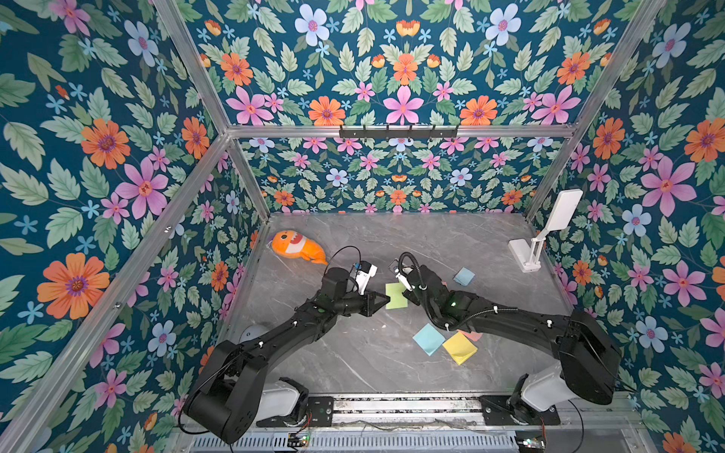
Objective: Tear off pages from different memo pads
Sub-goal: Tear off the paper from the memo pad, then place the paper at the center of the board.
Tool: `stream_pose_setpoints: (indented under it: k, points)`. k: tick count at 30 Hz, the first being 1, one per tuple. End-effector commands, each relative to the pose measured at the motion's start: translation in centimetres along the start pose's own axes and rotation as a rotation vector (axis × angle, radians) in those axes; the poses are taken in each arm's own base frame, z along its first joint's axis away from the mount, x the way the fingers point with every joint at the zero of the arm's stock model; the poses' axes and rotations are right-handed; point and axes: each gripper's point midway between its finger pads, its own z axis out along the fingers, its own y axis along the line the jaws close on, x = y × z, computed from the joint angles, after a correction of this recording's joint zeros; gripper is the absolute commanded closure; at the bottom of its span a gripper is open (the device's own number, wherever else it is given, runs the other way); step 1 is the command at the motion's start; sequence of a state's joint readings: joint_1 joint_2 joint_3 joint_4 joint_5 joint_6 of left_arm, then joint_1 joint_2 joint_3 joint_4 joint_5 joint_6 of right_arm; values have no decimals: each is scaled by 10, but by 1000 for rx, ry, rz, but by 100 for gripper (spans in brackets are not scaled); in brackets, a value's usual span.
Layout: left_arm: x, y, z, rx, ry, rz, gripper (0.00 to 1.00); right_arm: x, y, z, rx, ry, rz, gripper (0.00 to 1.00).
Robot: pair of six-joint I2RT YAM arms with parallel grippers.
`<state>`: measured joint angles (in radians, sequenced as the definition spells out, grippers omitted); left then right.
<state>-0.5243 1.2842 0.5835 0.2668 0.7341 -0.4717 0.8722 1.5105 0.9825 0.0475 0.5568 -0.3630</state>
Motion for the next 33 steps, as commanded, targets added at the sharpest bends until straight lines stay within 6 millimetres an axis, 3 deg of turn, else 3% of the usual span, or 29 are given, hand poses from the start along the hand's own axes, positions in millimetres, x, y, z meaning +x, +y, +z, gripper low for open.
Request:
stream_pose_setpoints:
  k: [1, 8, 11, 15, 18, 21, 23, 28, 33]
  points:
    - [5, 0, -1, 4, 16, -10, 100, 1, -18, 1, 23, 5, 101, 100]
    - [-1, 15, -12, -49, -8, -38, 100, 23, -27, -1, -192, 67, 391, 100]
    - [-7, 34, -24, -109, -43, -77, 100, 25, -23, -6, -297, 76, 497, 100]
    - [-14, 72, -44, -281, -69, -117, 100, 30, -7, -3, -402, 149, 536, 100]
    - [-27, 100, -69, -433, -116, -117, 100, 37, -6, 10, -360, 227, 524, 100]
    - [-40, 133, -95, -613, -134, -107, 100, 32, -9, 23, -318, 269, 518, 100]
    - [-53, 147, -104, -645, -161, -114, 100, 33, 0, 39, -287, 325, 473, 100]
    - [-80, 166, -91, -603, -118, -119, 100, 48, 14, 80, -143, 472, 320, 100]
    - [-85, 175, -81, -589, -69, -113, 100, 47, 44, 98, -164, 482, 242, 100]
